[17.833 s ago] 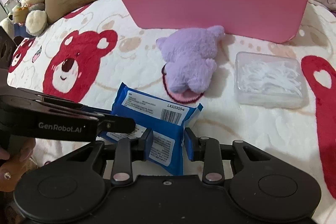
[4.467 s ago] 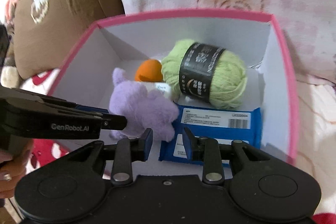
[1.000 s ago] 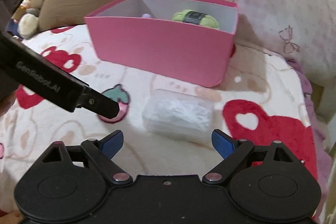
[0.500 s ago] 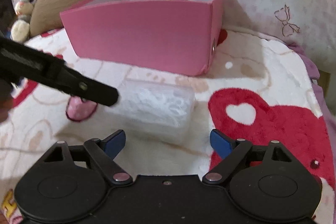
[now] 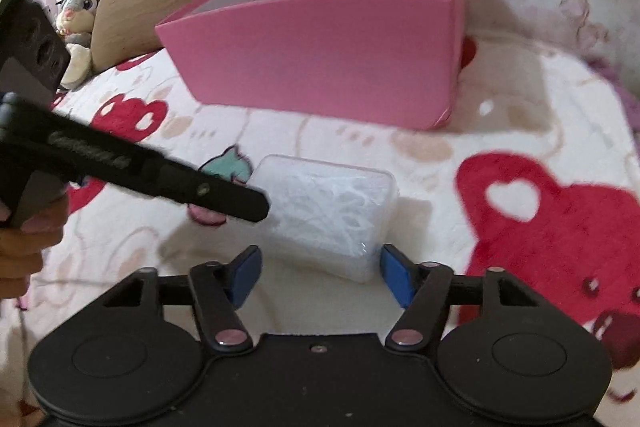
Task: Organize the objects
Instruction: 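Close the left tool on the clear floss-pick box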
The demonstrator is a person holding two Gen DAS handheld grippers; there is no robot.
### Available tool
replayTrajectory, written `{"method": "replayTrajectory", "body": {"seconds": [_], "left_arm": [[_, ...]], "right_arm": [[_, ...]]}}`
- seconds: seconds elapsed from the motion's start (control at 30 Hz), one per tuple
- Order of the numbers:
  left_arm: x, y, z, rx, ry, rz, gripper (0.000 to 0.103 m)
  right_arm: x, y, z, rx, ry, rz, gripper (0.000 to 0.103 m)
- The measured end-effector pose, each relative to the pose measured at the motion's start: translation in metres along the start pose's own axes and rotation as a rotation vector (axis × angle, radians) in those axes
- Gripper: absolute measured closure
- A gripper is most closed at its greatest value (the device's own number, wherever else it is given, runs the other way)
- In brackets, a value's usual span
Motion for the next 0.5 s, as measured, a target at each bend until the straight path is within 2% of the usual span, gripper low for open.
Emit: {"method": "replayTrajectory", "body": {"seconds": [0.07, 0.17, 0.33, 0.5], "left_arm": [[0.002, -0.004, 0.006, 0.046, -0.017, 0.006, 0.075], [-0.001, -0.003, 0.01, 0.052, 0.031, -0.029, 0.071], [-0.007, 0.002, 0.017, 0.096, 0.045, -0.061, 0.07], [-0.013, -0.002, 0.015, 0.124, 0.011, -0.036, 0.07]], "right_arm": [[-0.002, -0.001, 0.001, -0.024, 0.024, -0.001, 0.022], [-0.008, -0.001, 0.0, -0.028, 0.019, 0.008, 0.021], [-0.014, -0.003, 0.001, -0.026, 0.025, -0.008, 0.015], [-0.021, -0.005, 0.006, 0.021, 0.01, -0.009, 0.01]]}}
Point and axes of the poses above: each gripper's, at about its wrist camera, not at the fingertips, and x roughly against the way its jaws point, z to its left, y to its top, the point moved 2 cm from there along -x, roughly the way its jaws point, and after that the axes turned 2 degrees about y, right-handed, at the moved point
